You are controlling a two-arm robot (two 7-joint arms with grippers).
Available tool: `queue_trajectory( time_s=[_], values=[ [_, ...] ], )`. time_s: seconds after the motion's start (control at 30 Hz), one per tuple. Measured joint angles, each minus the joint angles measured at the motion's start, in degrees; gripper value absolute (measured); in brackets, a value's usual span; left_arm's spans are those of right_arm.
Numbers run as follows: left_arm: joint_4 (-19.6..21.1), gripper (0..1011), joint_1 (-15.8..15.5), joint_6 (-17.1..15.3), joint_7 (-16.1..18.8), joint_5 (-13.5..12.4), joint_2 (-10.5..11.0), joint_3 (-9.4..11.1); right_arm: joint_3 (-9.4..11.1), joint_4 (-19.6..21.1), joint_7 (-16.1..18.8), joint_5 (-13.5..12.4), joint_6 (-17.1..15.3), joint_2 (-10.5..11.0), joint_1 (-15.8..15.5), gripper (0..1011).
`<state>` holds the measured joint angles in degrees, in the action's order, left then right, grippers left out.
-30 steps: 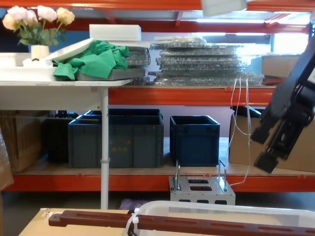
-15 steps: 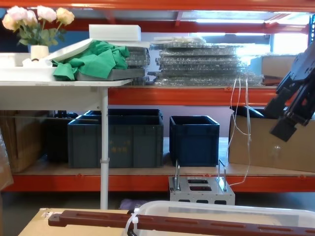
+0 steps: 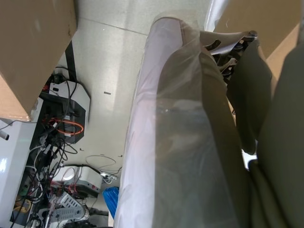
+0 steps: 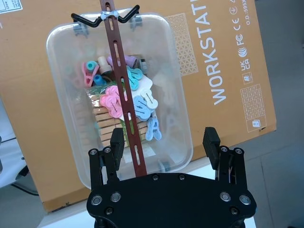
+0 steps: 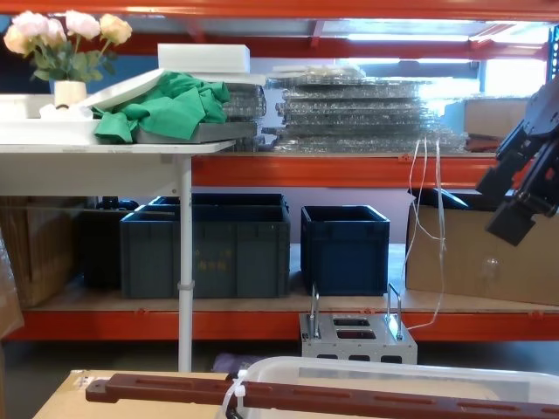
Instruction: Use one hand to grasp the basket and place it at the designated location.
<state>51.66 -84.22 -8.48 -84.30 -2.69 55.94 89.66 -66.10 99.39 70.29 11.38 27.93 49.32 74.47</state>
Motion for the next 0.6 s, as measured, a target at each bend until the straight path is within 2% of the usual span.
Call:
queue_trajectory(
  time_s=[0.33, 0.6],
  values=[
    [-0.01, 0, 0.0, 0.0, 0.0, 0.0, 0.0, 0.0, 0.67, 0.58, 0.47, -0.18, 0.02, 0.11, -0.56, 1001],
    [-0.01, 0, 0.0, 0.0, 0.0, 0.0, 0.0, 0.0, 0.46, 0.01, 0.96, -0.02, 0.02, -0.99, -0.62, 1001]
  ],
)
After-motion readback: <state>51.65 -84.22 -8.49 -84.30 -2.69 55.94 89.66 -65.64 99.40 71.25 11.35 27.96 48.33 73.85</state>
